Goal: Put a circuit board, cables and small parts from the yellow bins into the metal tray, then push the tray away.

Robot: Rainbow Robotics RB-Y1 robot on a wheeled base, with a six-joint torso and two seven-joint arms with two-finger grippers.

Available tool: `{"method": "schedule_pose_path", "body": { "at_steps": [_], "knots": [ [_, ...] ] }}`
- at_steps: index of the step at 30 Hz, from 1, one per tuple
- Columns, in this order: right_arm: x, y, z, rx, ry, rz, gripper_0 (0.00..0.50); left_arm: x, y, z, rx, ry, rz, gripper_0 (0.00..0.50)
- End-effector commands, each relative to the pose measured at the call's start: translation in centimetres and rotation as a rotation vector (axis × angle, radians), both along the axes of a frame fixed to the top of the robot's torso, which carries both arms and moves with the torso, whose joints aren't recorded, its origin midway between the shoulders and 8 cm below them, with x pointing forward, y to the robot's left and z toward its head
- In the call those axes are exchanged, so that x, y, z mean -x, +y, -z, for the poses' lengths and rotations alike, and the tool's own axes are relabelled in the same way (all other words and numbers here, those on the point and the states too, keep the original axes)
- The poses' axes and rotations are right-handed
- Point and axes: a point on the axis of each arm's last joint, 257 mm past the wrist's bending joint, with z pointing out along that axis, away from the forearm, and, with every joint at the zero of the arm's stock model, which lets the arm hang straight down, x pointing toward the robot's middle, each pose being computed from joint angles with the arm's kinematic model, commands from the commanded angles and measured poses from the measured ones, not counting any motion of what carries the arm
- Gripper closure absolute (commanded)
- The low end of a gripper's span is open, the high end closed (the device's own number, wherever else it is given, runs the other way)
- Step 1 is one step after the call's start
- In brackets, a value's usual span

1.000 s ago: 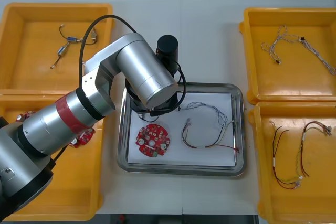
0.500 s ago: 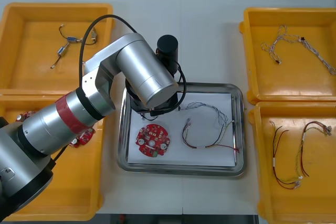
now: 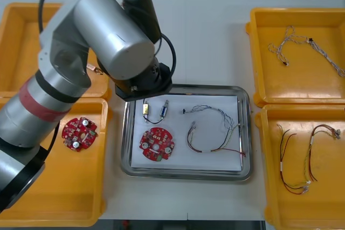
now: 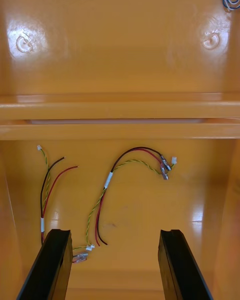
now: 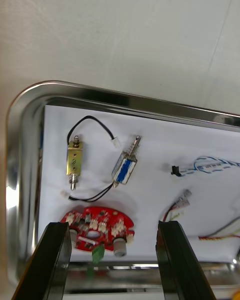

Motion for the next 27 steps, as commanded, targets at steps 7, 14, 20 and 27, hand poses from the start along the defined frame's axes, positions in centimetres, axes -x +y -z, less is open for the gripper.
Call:
{"method": "schedule_pose_path", "body": {
  "at_steps": [7, 14, 20, 27],
  "knots": [
    [-0.1, 0.1, -2.0, 0.028, -0.039, -0.011, 0.000, -0.6, 6.4, -9.9, 0.051, -0.132, 0.091, 0.000],
    [-0.9, 2.4, -2.8, 0.054, -0.042, -0.098, 0.000, 0.1, 12.8, -10.5, -0.007, -0.128, 0.110, 0.000],
    [-1.5, 5.9, -3.4, 0.084, -0.052, -0.211, 0.000, 0.5, 17.2, -10.1, -0.059, -0.122, 0.112, 0.000],
    [-2.0, 10.7, -3.8, 0.114, -0.060, -0.355, 0.000, 1.5, 22.3, -8.9, -0.129, -0.101, 0.110, 0.000]
  ]
}}
